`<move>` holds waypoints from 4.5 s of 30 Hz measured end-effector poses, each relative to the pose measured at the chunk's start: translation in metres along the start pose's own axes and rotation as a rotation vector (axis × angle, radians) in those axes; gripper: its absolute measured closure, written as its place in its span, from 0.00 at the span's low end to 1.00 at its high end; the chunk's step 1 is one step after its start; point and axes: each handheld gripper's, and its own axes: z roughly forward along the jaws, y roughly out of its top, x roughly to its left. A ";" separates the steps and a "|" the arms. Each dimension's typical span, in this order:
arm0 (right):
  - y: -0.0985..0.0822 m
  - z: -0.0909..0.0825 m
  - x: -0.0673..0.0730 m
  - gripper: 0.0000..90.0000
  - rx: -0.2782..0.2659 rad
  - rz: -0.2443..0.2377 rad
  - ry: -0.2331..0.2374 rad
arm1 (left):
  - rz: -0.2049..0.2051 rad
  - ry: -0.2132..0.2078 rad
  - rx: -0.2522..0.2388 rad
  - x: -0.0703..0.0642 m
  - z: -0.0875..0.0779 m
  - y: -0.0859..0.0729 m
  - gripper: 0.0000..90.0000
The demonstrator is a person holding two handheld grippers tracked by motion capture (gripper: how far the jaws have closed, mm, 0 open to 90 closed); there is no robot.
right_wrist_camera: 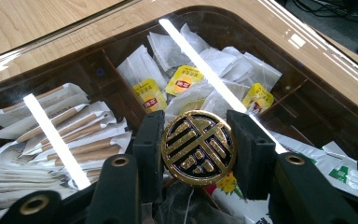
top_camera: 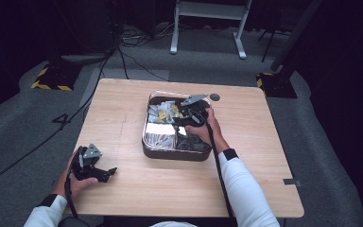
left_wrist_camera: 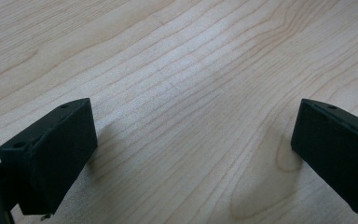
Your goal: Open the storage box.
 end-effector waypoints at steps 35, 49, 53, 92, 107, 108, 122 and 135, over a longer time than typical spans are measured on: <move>0.003 -0.029 -0.008 0.66 -0.020 -0.007 -0.028 | 0.000 -0.001 -0.001 0.000 0.000 0.000 0.01; -0.012 -0.064 -0.020 0.66 -0.042 0.007 -0.057 | 0.000 -0.001 0.000 0.000 0.000 0.000 0.01; -0.018 -0.076 -0.025 0.66 -0.048 0.015 -0.072 | 0.000 -0.001 0.000 0.000 0.000 0.000 0.01; -0.075 -0.137 -0.053 0.66 -0.060 0.073 -0.134 | 0.004 -0.004 0.000 0.001 0.000 0.000 0.00; -0.102 -0.157 -0.067 0.66 -0.048 0.103 -0.173 | 0.005 -0.004 0.000 0.001 0.000 0.000 0.00; -0.103 -0.158 -0.068 0.66 -0.048 0.105 -0.174 | 0.004 -0.004 0.000 0.001 0.000 0.000 0.00; -0.124 -0.170 -0.077 0.66 -0.036 0.131 -0.194 | 0.004 -0.004 0.000 0.001 0.000 0.000 0.00; -0.146 -0.179 -0.087 0.66 -0.033 0.170 -0.215 | 0.004 -0.004 0.000 0.001 0.000 0.000 0.00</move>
